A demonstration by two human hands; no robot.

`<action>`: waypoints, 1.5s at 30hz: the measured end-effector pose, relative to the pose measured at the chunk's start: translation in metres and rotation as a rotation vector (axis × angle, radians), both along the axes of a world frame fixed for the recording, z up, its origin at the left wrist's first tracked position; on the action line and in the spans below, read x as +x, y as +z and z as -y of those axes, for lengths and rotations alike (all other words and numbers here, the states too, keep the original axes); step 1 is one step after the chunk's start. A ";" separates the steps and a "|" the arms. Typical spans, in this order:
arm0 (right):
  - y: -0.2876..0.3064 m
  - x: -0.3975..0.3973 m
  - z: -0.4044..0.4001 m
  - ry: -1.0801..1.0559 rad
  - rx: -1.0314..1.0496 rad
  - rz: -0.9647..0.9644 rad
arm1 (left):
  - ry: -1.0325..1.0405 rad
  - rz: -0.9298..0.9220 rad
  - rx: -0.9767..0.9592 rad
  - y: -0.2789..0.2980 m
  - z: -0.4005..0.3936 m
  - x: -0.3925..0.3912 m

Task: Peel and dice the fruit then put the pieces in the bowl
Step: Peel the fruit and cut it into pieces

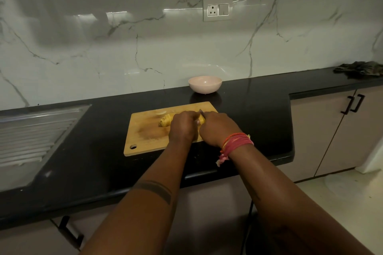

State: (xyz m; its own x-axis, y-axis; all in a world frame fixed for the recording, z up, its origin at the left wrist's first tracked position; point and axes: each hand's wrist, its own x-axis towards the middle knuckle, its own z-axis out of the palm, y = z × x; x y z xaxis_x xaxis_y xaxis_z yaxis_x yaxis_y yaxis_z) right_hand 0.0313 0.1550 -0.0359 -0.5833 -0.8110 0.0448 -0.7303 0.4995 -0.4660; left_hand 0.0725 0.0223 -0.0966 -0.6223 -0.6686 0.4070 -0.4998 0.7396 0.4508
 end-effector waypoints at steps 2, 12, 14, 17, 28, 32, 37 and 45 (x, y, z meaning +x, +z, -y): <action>-0.002 -0.003 0.008 0.006 -0.006 -0.004 | -0.005 -0.003 -0.012 0.000 -0.001 0.001; -0.008 -0.011 0.028 -0.007 0.030 -0.029 | -0.042 -0.020 -0.028 -0.002 -0.002 0.000; -0.008 -0.010 0.023 0.001 0.056 -0.041 | -0.030 -0.029 -0.024 -0.003 -0.002 -0.001; -0.010 -0.004 0.014 -0.002 0.105 -0.056 | -0.011 -0.010 -0.051 -0.003 -0.002 -0.002; -0.024 0.011 -0.030 0.001 0.134 -0.058 | 0.063 -0.022 0.018 -0.001 -0.002 -0.004; -0.016 0.014 -0.035 -0.027 0.017 -0.036 | 0.063 -0.066 0.052 0.000 0.000 -0.002; -0.006 0.011 -0.015 -0.022 -0.043 -0.018 | 0.042 -0.058 0.040 0.000 0.001 0.002; -0.009 0.000 0.020 -0.030 -0.013 -0.024 | -0.005 -0.050 -0.005 0.000 0.000 0.005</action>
State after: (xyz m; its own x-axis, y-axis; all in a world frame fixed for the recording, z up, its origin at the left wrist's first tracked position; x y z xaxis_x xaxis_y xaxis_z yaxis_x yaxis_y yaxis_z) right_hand 0.0316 0.1349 -0.0447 -0.6057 -0.7927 0.0694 -0.7262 0.5150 -0.4554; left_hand 0.0777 0.0228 -0.0966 -0.6043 -0.6634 0.4413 -0.4727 0.7444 0.4716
